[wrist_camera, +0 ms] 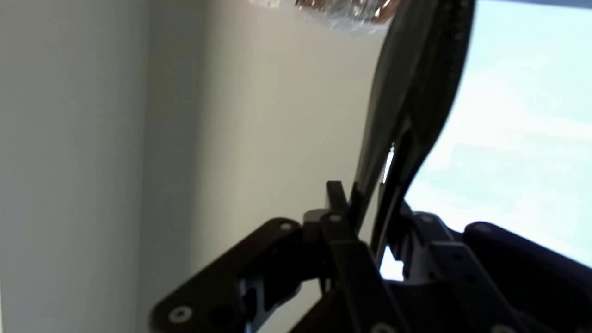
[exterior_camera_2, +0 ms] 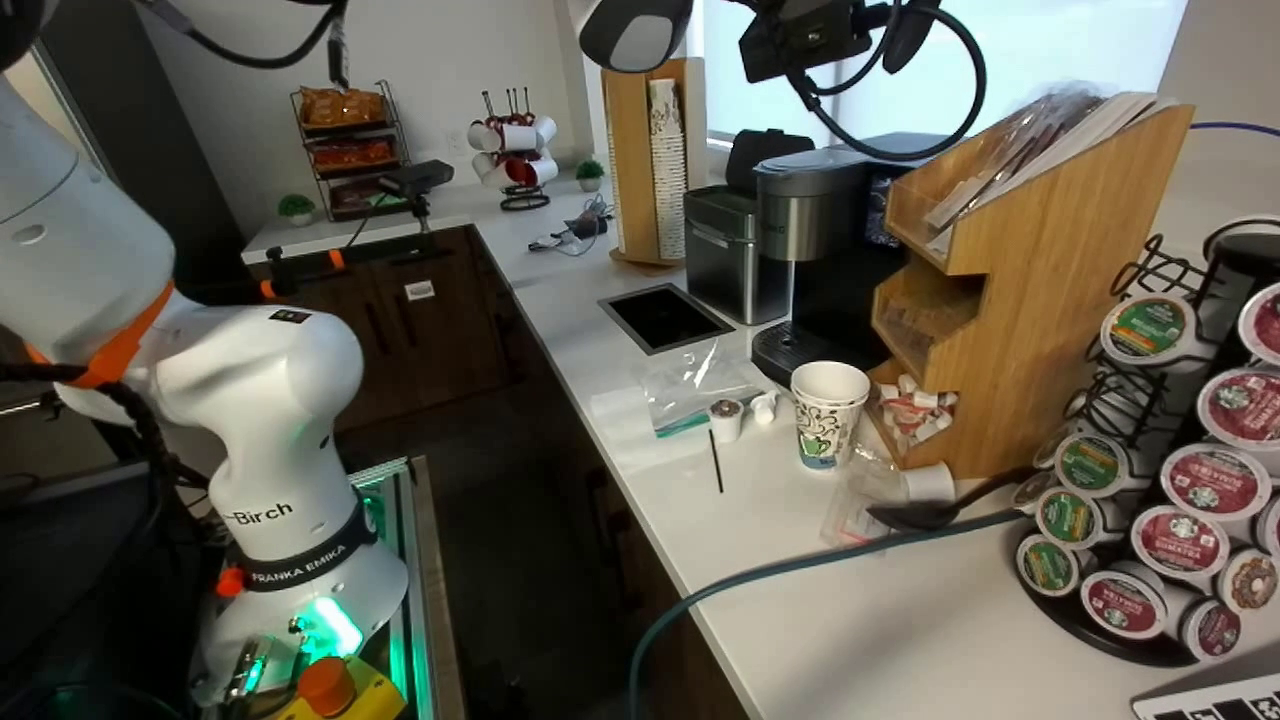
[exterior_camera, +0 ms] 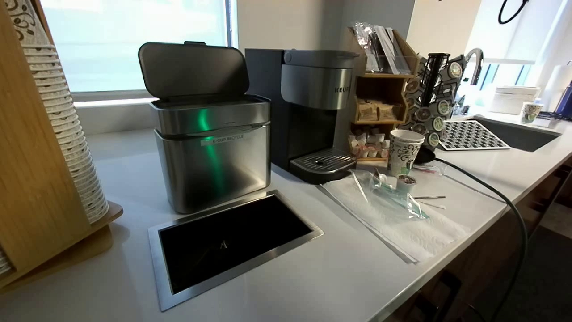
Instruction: Place the stacked coffee cups on the left upright then put the black tongs on top of the wooden stand.
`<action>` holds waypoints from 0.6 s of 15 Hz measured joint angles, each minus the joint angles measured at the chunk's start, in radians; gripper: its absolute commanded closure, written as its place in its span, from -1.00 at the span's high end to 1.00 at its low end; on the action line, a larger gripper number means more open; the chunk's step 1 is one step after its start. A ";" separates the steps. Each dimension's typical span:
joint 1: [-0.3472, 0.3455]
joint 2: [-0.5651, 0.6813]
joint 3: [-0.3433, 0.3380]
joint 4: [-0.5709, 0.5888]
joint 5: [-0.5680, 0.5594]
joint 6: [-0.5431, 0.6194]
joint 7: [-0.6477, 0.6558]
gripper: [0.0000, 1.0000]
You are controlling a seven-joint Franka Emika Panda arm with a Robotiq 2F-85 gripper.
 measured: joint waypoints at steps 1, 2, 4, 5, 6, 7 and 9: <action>0.076 0.008 -0.058 0.016 -0.042 0.065 0.032 -0.88; 0.154 0.021 -0.127 0.032 -0.081 0.121 0.072 -0.88; 0.303 0.058 -0.278 0.054 -0.101 0.204 0.137 -0.88; 0.367 0.076 -0.353 0.062 -0.100 0.233 0.163 -0.88; 0.428 0.091 -0.429 0.066 -0.094 0.256 0.185 -0.88; 0.488 0.101 -0.506 0.069 -0.084 0.267 0.203 -0.88; 0.615 0.095 -0.656 0.077 -0.077 0.268 0.224 -0.53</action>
